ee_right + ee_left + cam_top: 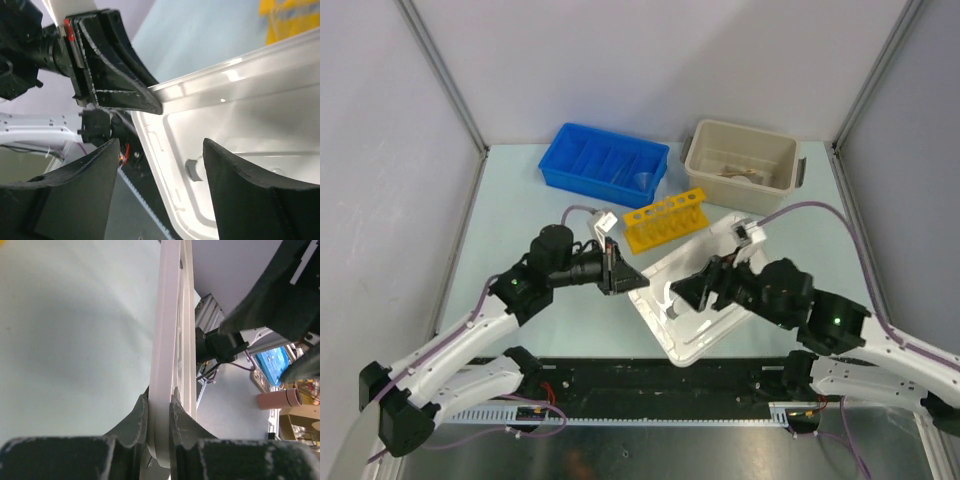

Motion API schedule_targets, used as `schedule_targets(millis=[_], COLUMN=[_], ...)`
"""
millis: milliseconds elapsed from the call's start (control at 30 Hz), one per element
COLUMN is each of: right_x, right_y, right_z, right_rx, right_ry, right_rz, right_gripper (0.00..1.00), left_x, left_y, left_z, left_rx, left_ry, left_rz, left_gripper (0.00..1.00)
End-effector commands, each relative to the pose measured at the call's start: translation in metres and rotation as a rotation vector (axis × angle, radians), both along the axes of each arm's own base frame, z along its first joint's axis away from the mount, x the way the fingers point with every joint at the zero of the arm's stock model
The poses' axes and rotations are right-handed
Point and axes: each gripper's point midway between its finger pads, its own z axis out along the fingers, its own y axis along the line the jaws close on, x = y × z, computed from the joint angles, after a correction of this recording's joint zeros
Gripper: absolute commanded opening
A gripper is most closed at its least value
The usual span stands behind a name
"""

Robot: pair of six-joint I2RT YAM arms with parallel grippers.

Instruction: Organize the chemistry lab equipment

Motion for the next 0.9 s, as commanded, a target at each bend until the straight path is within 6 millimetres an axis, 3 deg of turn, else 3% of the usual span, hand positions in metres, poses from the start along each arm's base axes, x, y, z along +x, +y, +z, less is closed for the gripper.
schedule_targets(millis=[0,133,267,467,700,867], right_x=[0.013,0.028,0.028,0.030,0.008,0.006], right_y=[-0.029,-0.057,-0.056,-0.014,0.046,0.061], right_z=[0.054,0.073,0.079,0.061,0.062,0.059], right_rx=[0.006,-0.077,-0.133,-0.258,-0.522,-0.681], right_ry=[-0.249,-0.457,-0.580,-0.666,-0.991,-1.118], right_rz=[0.005,-0.070,-0.021,0.071,0.007,-0.056], right_gripper=[0.73,0.74,0.77,0.84,0.90,0.90], left_x=[0.015,0.030,0.053,0.072,0.064,0.056], left_y=[0.001,0.012,0.037,0.069,0.071,0.073], left_z=[0.060,0.075,0.083,0.107,0.137,0.143], left_rx=[-0.050,-0.048,-0.115,-0.157,-0.234,-0.262], left_ry=[-0.168,-0.010,0.128,0.042,0.048,0.050], left_rz=[0.050,0.144,0.265,0.456,0.460,0.461], left_gripper=[0.00,0.00,0.00,0.00,0.00,0.00])
